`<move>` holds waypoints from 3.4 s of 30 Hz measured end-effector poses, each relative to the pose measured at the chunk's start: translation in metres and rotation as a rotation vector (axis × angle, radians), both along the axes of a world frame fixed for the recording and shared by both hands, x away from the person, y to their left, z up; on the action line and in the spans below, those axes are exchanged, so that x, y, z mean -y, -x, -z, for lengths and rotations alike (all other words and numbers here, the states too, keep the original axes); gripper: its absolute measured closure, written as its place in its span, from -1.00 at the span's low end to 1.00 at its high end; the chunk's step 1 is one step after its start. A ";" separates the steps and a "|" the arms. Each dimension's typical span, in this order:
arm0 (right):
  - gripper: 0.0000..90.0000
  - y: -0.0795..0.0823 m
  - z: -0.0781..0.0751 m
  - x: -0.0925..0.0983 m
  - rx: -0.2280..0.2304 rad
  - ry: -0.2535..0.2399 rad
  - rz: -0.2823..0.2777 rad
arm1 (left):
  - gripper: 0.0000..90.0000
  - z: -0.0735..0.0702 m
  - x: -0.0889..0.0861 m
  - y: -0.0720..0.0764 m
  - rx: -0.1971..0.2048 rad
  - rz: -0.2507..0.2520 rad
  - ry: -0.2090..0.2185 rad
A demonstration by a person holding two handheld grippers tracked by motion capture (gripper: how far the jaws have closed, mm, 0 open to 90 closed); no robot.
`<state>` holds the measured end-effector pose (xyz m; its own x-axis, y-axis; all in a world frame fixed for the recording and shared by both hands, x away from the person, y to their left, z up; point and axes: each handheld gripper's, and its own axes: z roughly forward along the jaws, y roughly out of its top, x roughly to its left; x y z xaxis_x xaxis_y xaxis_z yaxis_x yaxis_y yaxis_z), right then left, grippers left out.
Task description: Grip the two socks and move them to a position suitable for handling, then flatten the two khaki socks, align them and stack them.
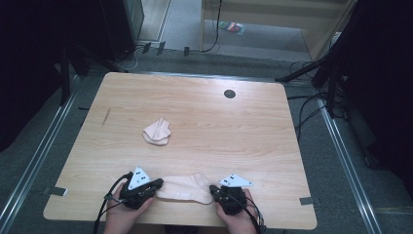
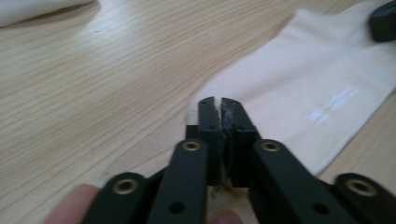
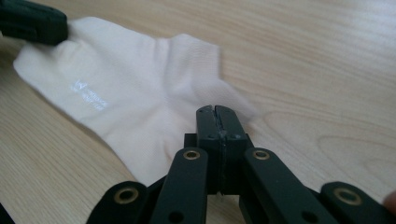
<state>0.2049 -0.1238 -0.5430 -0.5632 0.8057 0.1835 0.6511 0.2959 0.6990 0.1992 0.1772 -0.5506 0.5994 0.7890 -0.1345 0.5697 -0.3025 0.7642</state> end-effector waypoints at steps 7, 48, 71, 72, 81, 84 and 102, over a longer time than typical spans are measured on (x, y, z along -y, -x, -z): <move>1.00 0.005 -0.014 -0.008 0.109 -0.059 -0.011 | 0.95 -0.008 -0.013 0.000 0.010 0.033 0.097; -0.88 -0.036 0.002 0.068 0.236 -0.063 0.347 | -0.27 -0.005 -0.011 -0.132 0.158 -0.331 -0.032; -0.76 -0.038 0.003 0.066 0.226 -0.038 0.362 | 0.88 -0.042 0.022 -0.106 0.079 -0.295 0.077; -0.76 -0.038 0.003 0.065 0.228 -0.036 0.362 | 0.88 -0.044 0.028 -0.102 0.077 -0.286 0.080; -0.75 -0.039 0.003 0.065 0.227 -0.034 0.371 | 0.84 -0.029 0.065 -0.091 0.010 -0.248 0.043; -0.74 -0.038 0.003 0.065 0.225 -0.036 0.374 | 0.31 -0.031 0.068 -0.089 0.011 -0.209 0.088; -0.19 -0.043 -0.035 0.036 0.183 -0.078 0.350 | -0.61 -0.007 -0.069 -0.050 0.121 -0.388 0.163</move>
<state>0.2477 -0.1601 -0.5084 -0.2865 0.9422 0.1739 0.5661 0.0200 0.8241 0.2495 0.2466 -0.5440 0.2819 0.9331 -0.2234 0.5208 0.0468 0.8524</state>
